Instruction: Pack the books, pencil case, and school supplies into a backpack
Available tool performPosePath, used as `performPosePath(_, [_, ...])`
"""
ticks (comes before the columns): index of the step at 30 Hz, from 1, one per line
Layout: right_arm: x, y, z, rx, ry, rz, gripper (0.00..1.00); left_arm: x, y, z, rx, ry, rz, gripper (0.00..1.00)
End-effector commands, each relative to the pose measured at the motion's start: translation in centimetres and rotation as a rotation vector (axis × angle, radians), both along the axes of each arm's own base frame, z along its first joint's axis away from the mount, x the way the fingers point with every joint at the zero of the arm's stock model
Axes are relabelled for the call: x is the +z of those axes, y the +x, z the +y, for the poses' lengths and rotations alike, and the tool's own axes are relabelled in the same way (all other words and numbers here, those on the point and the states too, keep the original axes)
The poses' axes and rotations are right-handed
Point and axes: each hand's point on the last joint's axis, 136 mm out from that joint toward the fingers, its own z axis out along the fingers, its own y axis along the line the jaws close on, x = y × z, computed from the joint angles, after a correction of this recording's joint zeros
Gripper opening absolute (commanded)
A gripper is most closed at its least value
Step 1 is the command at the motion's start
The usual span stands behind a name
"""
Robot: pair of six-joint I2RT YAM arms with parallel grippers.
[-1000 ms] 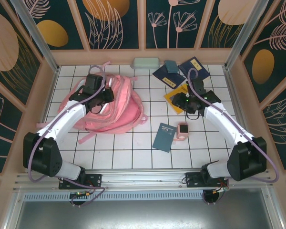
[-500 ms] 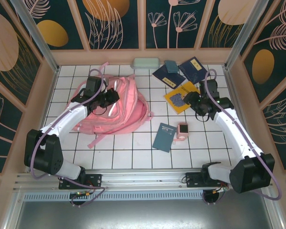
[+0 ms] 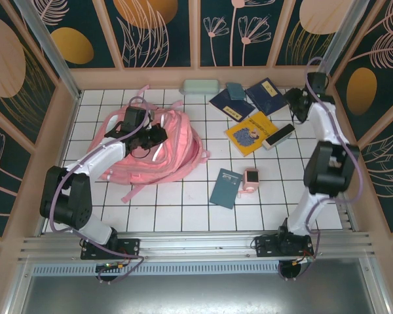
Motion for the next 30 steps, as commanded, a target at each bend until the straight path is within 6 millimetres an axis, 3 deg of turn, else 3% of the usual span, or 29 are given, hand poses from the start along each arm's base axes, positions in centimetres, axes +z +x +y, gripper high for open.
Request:
performPosePath(1, [-1.6,5.2,-1.8,0.014,-0.009,-0.013,0.77,3.0,0.3,-2.4,-0.138,-0.106,-0.129,0.00])
performPosePath(4, [-4.2,9.0,-2.6,0.045,-0.013,0.022,0.86,3.0,-0.3,-2.6,-0.182,-0.097,-0.149,0.00])
performPosePath(7, [-6.4,11.7,-2.5,0.094,0.023,0.002,0.87,3.8,-0.2,-2.7,-0.205,-0.081,-0.187,0.00])
performPosePath(11, [-10.0,12.5,-2.2,0.126,0.179,-0.039,0.89,4.9,-0.3,-2.8,-0.236,-0.077,-0.231,0.00])
performPosePath(16, [-11.9,13.7,-0.1,0.231,0.232,-0.083,0.89,5.9,-0.7,-2.5,-0.243,-0.061,-0.269,0.00])
performPosePath(22, [-12.9,12.7,4.8,0.364,0.231,-0.037,0.87,6.0,-0.7,-2.3,-0.225,-0.061,-0.276,0.00])
performPosePath(26, [-14.3,10.5,8.1,0.431,0.284,0.036,0.81,6.0,-0.6,-2.6,-0.206,-0.102,-0.251,0.00])
performPosePath(30, [-13.3,8.1,10.8,0.473,0.262,0.051,0.71,5.6,-0.6,-2.4,-0.155,-0.135,-0.219,0.00])
